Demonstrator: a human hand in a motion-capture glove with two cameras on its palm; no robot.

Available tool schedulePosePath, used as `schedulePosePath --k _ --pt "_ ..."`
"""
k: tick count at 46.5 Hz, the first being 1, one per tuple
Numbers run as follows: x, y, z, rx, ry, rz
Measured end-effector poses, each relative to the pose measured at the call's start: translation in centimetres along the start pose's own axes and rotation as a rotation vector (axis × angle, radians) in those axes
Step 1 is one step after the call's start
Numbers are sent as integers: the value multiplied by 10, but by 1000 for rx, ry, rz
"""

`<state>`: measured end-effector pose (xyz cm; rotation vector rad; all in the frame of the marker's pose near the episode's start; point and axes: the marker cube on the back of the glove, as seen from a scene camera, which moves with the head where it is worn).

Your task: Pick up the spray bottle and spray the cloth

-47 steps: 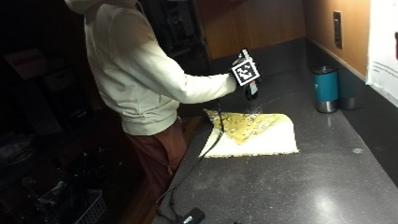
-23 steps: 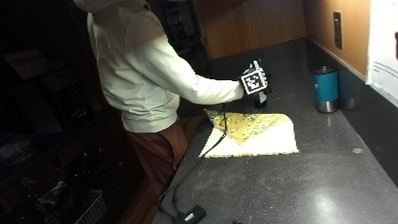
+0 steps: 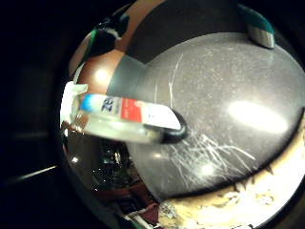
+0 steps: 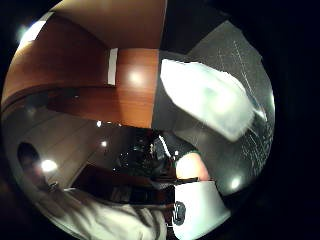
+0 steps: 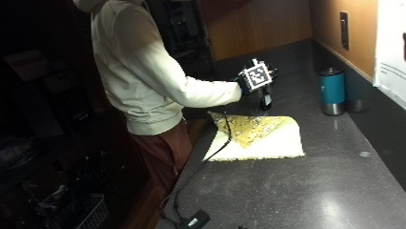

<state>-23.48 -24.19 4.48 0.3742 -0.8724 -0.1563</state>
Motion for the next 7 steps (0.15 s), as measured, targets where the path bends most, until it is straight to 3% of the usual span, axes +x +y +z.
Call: schedulePosePath --k 2,7 --pt "-5 -1 -9 47 11 -11" --pt "-8 21 -22 -14 146 -58"
